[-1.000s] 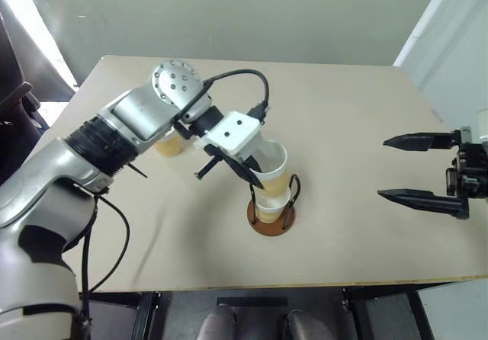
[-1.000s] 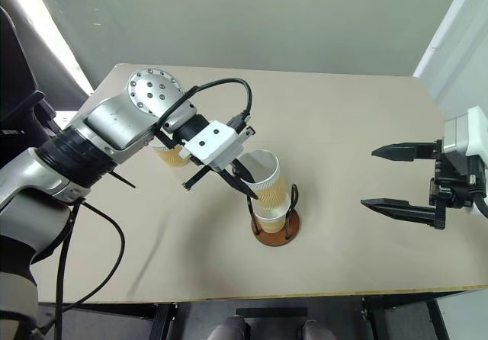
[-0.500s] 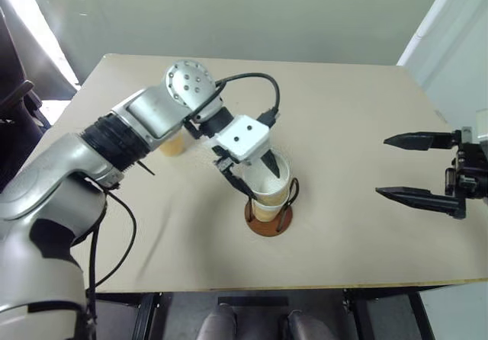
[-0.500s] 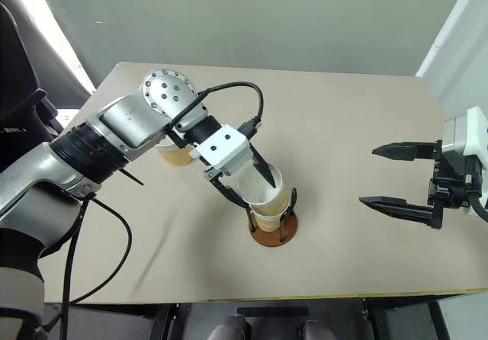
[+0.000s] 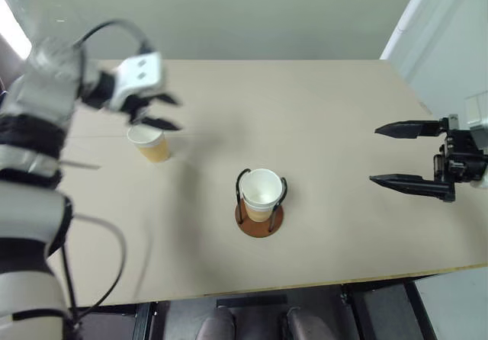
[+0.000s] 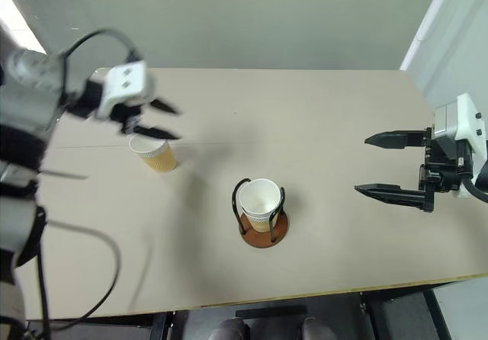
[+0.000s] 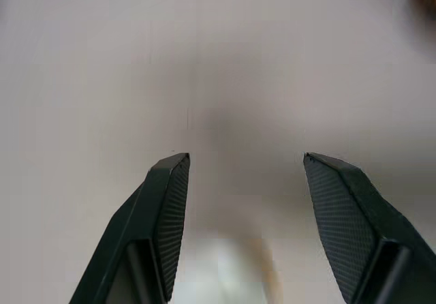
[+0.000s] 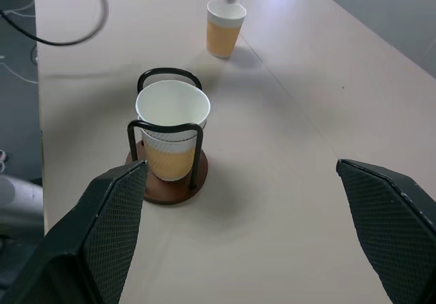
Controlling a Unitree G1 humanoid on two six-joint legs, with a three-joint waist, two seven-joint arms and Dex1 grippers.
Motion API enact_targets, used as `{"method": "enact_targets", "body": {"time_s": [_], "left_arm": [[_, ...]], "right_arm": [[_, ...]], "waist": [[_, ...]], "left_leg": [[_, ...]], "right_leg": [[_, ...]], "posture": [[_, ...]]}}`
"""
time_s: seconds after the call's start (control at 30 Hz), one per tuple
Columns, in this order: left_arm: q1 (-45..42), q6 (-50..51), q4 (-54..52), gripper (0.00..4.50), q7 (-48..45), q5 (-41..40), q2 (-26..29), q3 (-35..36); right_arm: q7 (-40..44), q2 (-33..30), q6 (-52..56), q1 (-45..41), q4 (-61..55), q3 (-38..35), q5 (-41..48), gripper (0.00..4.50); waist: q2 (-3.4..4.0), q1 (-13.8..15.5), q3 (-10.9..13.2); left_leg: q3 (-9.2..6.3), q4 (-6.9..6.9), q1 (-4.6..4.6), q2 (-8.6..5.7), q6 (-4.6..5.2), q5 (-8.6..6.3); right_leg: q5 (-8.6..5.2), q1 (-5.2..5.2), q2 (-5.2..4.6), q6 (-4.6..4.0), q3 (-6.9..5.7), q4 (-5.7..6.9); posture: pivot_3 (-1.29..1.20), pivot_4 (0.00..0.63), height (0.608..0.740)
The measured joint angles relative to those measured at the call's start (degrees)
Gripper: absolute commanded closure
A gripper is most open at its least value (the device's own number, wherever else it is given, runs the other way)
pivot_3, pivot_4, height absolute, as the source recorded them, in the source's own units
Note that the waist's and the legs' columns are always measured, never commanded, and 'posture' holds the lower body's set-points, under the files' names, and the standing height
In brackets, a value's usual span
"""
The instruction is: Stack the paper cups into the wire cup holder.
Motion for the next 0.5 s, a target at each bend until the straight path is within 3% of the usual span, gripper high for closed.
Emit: {"method": "enact_targets", "body": {"time_s": [0.2, 0.5], "left_arm": [[0.9, -1.8, 4.6, 1.67, 2.3, 7.4, -0.3, 2.5], [0.1, -3.8, 13.2, 1.67, 7.3, 13.9, -9.0, 4.2]], "right_arm": [[1.3, 1.4, -1.4, -5.7, 2.6, 6.1, -1.8, 0.00], [1.6, 1.2, -0.4, -4.6, 1.4, 5.8, -1.8, 0.00]], "waist": [[-0.09, 2.3, 0.0], [-0.10, 2.0, 0.0]], "left_leg": [[-0.29, 0.39, -0.48, -0.09, 0.01, 0.01], [-0.22, 0.59, -0.45, 0.00, 0.05, 0.06]], "right_leg": [[0.02, -0.14, -0.21, -0.01, -0.28, 0.05], [0.13, -0.11, -0.19, -0.10, -0.33, 0.17]], "posture": [[0.00, 0.150, 0.740], [0.00, 0.150, 0.740]]}}
